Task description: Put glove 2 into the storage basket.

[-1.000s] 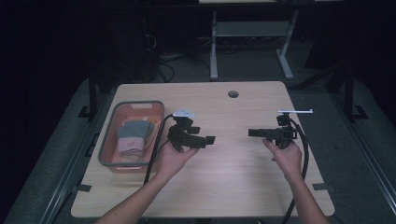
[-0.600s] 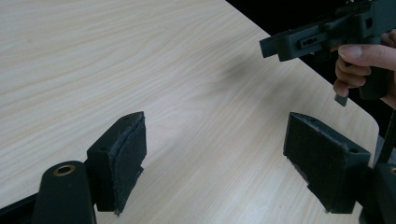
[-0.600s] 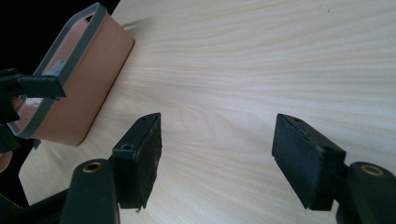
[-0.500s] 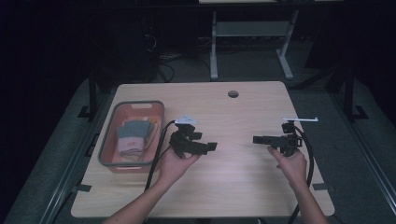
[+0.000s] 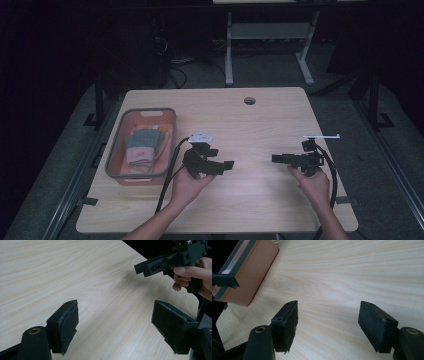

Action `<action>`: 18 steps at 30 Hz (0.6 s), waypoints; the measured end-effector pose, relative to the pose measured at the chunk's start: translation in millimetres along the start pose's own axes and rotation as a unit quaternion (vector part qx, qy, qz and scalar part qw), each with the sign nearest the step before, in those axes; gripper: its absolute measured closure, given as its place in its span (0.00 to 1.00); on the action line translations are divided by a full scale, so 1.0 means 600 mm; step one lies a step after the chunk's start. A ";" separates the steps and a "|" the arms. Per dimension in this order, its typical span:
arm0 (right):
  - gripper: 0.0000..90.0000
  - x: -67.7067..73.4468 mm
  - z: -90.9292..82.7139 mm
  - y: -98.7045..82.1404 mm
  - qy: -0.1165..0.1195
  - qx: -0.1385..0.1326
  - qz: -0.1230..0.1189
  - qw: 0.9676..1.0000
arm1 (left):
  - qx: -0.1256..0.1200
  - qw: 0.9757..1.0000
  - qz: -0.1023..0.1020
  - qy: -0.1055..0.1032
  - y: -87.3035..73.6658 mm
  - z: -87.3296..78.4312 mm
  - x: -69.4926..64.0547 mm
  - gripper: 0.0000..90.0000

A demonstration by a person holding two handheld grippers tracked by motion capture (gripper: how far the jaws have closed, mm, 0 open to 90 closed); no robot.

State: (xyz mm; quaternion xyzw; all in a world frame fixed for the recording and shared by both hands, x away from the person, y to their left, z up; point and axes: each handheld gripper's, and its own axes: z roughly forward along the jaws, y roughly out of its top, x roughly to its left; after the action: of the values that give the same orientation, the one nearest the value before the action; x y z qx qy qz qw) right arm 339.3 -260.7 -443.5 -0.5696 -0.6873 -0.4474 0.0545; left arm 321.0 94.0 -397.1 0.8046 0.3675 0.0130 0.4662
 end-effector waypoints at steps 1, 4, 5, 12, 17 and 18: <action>0.35 -0.001 0.001 -0.002 -0.002 0.001 -0.002 1.000 | 0.000 1.000 0.000 -0.001 -0.003 0.000 -0.001 0.24; 0.35 0.001 -0.001 -0.009 -0.001 -0.002 -0.003 1.000 | -0.002 1.000 -0.001 -0.002 -0.010 0.000 -0.002 0.24; 0.35 0.001 -0.002 -0.011 0.000 -0.003 -0.005 1.000 | -0.001 1.000 0.000 -0.002 -0.012 -0.001 -0.003 0.24; 0.35 0.005 -0.010 -0.026 0.001 -0.004 -0.015 1.000 | -0.002 1.000 0.002 -0.005 -0.028 -0.003 -0.009 0.24; 0.35 0.005 -0.015 -0.040 0.002 -0.006 -0.018 1.000 | -0.002 1.000 0.003 -0.007 -0.041 -0.002 -0.012 0.24; 0.35 0.005 -0.016 -0.043 0.003 -0.008 -0.016 1.000 | -0.004 1.000 0.003 -0.007 -0.043 -0.003 -0.013 0.24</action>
State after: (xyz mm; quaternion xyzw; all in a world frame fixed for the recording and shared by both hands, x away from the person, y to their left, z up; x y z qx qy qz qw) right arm 312.7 -263.6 -450.5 -0.5577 -0.6926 -0.4552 0.0451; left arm 299.7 98.1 -413.5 0.8038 0.3617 0.0101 0.4722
